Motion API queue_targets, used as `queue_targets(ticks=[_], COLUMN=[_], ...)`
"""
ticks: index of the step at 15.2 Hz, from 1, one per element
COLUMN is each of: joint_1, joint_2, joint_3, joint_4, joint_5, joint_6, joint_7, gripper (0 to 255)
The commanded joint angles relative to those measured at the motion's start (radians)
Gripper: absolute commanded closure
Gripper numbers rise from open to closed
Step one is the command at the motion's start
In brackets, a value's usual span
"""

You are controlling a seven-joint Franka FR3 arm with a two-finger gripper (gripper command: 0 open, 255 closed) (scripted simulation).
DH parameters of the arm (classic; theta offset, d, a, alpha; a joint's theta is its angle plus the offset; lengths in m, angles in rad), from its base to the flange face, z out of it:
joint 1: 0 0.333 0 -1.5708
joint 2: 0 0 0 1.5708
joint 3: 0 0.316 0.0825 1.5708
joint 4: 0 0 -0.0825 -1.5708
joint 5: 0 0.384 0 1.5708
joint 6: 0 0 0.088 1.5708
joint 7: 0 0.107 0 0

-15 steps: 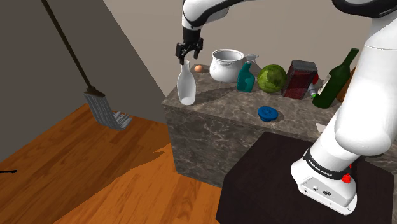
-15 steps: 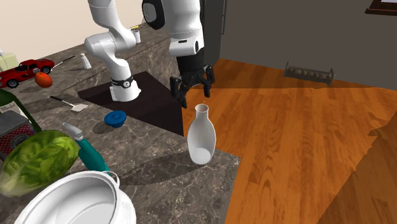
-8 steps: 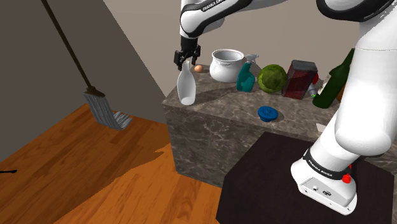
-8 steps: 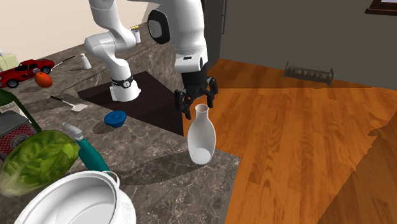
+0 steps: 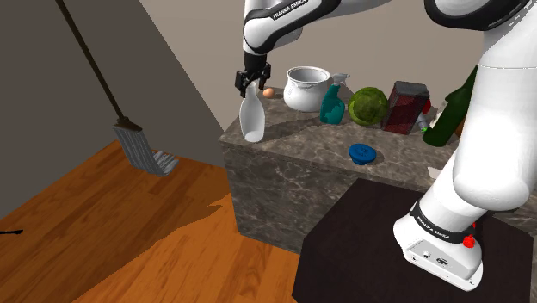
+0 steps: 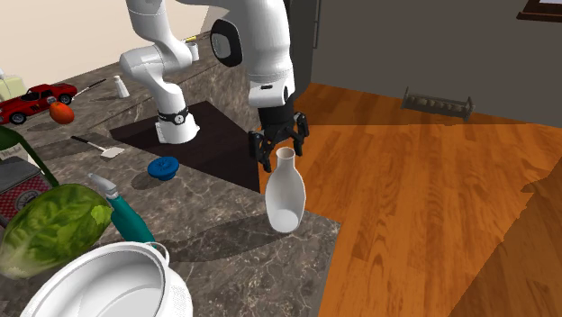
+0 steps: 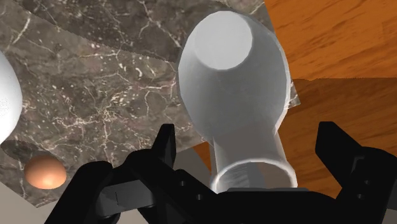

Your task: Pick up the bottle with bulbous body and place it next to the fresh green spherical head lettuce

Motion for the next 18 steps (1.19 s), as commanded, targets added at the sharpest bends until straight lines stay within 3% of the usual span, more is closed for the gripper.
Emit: queue_targets(ticks=[1, 10, 18], joint_1=[0.000, 0.000, 0.000], joint_2=[0.000, 0.000, -0.029], joint_3=[0.000, 0.000, 0.001], joint_4=[0.000, 0.000, 0.068], joint_5=[0.000, 0.000, 0.003], joint_6=[0.000, 0.000, -0.097], joint_7=[0.000, 0.000, -0.002], gripper=[255, 255, 255])
